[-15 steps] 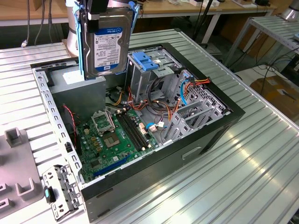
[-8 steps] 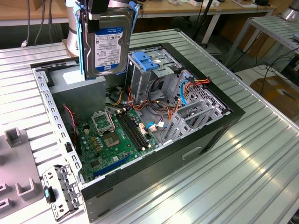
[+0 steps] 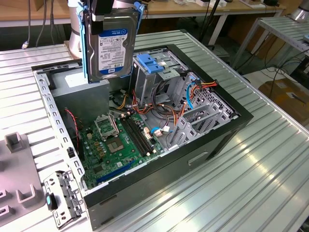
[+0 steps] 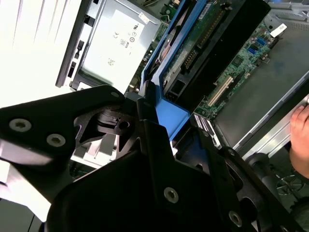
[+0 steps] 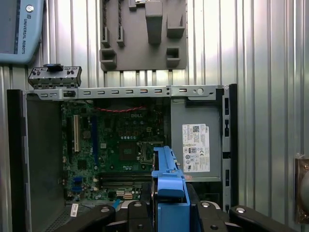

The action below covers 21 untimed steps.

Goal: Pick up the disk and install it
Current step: 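Insert the disk into the insertion slot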

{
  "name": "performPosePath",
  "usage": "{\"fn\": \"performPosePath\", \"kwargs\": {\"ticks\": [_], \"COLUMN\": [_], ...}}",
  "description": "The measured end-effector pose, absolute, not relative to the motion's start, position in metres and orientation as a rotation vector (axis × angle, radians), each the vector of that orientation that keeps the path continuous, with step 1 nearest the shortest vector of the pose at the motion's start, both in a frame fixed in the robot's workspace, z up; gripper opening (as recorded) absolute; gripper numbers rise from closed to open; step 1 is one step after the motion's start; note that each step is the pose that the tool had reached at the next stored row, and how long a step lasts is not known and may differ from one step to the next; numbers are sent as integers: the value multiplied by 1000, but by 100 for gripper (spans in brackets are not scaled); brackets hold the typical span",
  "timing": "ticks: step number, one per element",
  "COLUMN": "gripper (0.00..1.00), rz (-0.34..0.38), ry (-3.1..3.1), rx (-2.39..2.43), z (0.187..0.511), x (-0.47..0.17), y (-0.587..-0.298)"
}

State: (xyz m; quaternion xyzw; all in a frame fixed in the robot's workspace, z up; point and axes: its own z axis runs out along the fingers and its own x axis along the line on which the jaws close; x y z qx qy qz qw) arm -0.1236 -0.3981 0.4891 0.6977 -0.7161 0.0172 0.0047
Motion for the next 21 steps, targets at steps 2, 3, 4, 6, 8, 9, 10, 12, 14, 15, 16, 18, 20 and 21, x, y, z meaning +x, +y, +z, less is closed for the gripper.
{"fn": "performPosePath", "kwargs": {"ticks": [2, 3, 4, 6, 8, 9, 10, 12, 14, 15, 16, 18, 20, 21], "gripper": [37, 37, 37, 37, 37, 37, 37, 37, 37, 37, 37, 37, 37, 37], "rz": [54, 54, 54, 55, 55, 56, 56, 57, 58, 59, 59, 60, 61, 61], "ry": [-2243, -2243, -2243, -2243, -2242, -2242, -2242, -2242, -2241, -2241, -2241, -2240, -2240, -2240], "rx": [2185, 2185, 2185, 2185, 2185, 2185, 2185, 2184, 2184, 2183, 2183, 2183, 2183, 2182], "z": [489, 489, 489, 489, 489, 489, 489, 488, 488, 488, 488, 488, 488, 488], "x": [-124, -124, -124, -124, -124, -124, -124, -124, -124, -124, -124, -124, -124, -124], "y": [-401, -403, -404, -408, -413, -416, -419, -423, -428, -432, -435, -439, -446, -448]}}
